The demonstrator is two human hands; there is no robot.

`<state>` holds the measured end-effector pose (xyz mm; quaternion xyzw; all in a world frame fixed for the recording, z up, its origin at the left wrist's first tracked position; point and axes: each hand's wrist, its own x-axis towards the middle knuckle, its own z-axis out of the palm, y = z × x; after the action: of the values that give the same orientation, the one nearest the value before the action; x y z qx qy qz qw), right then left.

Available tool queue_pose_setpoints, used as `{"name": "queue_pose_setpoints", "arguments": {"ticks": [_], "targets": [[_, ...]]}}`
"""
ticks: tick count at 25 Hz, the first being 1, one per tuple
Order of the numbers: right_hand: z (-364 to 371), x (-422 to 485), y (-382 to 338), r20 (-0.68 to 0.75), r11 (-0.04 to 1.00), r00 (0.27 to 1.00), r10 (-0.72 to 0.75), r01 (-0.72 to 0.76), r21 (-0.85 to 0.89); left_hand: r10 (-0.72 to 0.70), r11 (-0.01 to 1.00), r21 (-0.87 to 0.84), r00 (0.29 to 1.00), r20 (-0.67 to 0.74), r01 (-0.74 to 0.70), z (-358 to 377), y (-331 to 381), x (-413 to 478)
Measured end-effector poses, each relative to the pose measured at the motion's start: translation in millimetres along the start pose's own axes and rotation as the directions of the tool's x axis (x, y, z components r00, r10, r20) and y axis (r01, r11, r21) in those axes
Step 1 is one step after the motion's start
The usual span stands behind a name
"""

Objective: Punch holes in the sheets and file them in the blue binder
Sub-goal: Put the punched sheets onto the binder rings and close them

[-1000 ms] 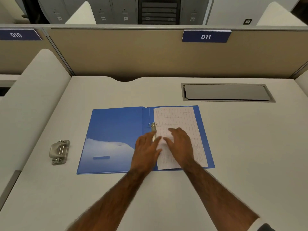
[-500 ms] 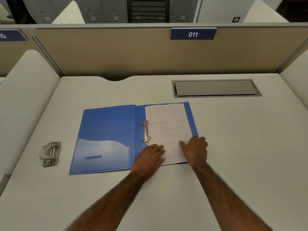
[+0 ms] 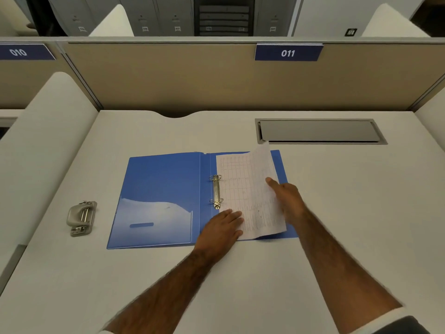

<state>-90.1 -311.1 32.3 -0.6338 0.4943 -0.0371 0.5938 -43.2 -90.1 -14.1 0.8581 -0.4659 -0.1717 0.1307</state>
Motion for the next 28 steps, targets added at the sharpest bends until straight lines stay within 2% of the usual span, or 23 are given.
{"name": "queue_pose_setpoints", "arguments": {"ticks": [4, 7, 9, 11, 12, 13, 15, 22, 28], "targets": [[-7.7, 9.6, -4.0, 0.021, 0.97, 0.996, -0.086, 0.088, -0.226, 0.007, 1.0, 0.001, 1.0, 0.005, -0.007, -2.1, -0.4, 0.7], [-8.6, 6.6, -13.9, 0.006, 0.943, 0.981, -0.194, 0.188, -0.276, -0.015, 0.997, -0.076, 0.998, -0.057, 0.011, -12.6, -1.4, 1.2], [-13.2, 0.2, -22.2, 0.005, 0.942, 0.974, -0.226, 0.22, -0.255, -0.175, 0.964, -0.239, 0.959, -0.222, 0.121, -24.8, -9.2, 2.2], [-20.4, -7.3, -27.9, 0.011, 0.946, 0.971, -0.24, 0.236, -0.222, -0.409, 0.87, -0.435, 0.835, -0.368, 0.234, -38.0, -23.7, 7.3], [-23.6, -11.8, -30.8, 0.017, 0.948, 0.968, -0.249, 0.247, -0.202, -0.505, 0.804, -0.532, 0.777, -0.376, 0.265, -43.5, -32.3, 12.0], [-26.5, -15.7, -33.3, 0.022, 0.948, 0.966, -0.256, 0.255, -0.187, -0.569, 0.741, -0.605, 0.749, -0.338, 0.29, -48.9, -39.7, 18.4], [-31.5, -22.1, -36.9, 0.03, 0.946, 0.964, -0.263, 0.264, -0.187, -0.613, 0.661, -0.668, 0.759, -0.219, 0.341, -58.5, -51.0, 31.2], [-20.2, -29.9, -35.9, 0.066, 0.937, 0.96, -0.272, 0.28, -0.211, -0.544, 0.45, -0.802, 0.833, 0.104, 0.393, -63.9, -57.5, 47.8], [-8.8, -28.6, -28.2, 0.06, 0.929, 0.962, -0.268, 0.274, -0.249, -0.534, 0.455, -0.786, 0.835, 0.136, 0.419, -65.2, -56.4, 52.8]]}}
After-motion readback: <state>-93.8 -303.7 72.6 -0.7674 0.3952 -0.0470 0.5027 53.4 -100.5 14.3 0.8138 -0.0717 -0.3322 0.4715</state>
